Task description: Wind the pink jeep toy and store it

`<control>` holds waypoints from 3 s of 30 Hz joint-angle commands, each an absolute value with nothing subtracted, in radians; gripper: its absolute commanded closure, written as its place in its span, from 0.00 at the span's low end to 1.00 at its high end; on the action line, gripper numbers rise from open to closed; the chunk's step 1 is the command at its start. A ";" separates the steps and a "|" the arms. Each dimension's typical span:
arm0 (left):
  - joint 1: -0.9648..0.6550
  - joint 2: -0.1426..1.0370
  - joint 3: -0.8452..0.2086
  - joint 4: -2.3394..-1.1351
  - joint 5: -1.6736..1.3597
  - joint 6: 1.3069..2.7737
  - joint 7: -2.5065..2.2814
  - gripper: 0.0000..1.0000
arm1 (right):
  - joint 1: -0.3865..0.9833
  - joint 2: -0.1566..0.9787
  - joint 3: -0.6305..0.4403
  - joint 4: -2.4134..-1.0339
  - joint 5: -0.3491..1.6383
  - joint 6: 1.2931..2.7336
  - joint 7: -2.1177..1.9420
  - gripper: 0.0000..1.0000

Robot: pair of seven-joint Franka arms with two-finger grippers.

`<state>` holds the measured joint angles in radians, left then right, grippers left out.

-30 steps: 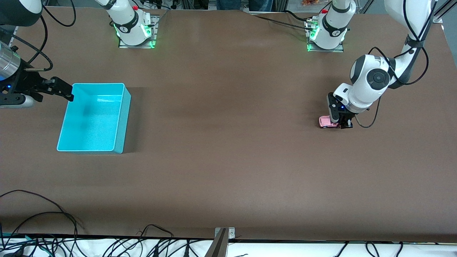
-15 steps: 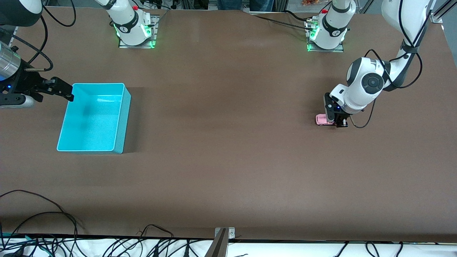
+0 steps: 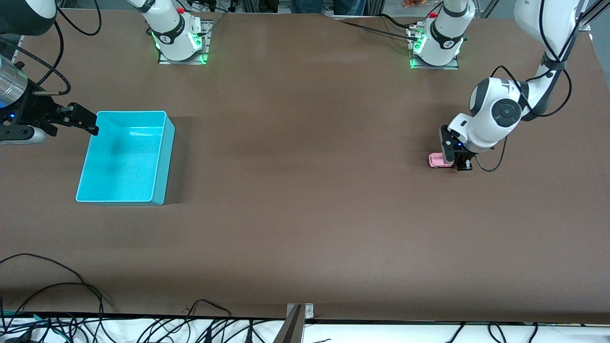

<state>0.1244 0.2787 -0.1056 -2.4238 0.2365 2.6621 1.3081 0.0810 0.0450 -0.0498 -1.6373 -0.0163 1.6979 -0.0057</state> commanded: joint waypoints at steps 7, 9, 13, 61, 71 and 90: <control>0.123 0.376 -0.025 -2.398 0.259 2.711 1.391 1.00 | 0.077 0.055 -0.051 -1.612 -0.003 1.690 -0.021 0.00; 0.121 0.377 -0.002 -2.398 0.259 2.711 1.404 1.00 | 0.077 0.055 -0.051 -1.612 -0.003 1.690 -0.021 0.00; 0.121 0.380 0.024 -2.396 0.259 2.711 1.414 1.00 | 0.077 0.055 -0.051 -1.612 -0.003 1.690 -0.021 0.00; 0.207 0.411 0.207 -2.359 0.354 2.714 1.571 1.00 | 0.077 0.055 -0.052 -1.612 -0.002 1.690 -0.021 0.00; 0.199 0.414 0.207 -2.345 0.380 2.714 1.574 1.00 | 0.075 0.055 -0.052 -1.612 -0.002 1.692 -0.021 0.00; 0.192 0.413 0.206 -2.341 0.371 2.714 1.560 0.24 | 0.075 0.061 -0.052 -1.612 0.000 1.690 -0.021 0.00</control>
<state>0.1982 0.3357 0.2052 -2.3599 0.3513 2.6980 1.5646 0.0808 0.0473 -0.0508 -1.6372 -0.0163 1.6991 -0.0057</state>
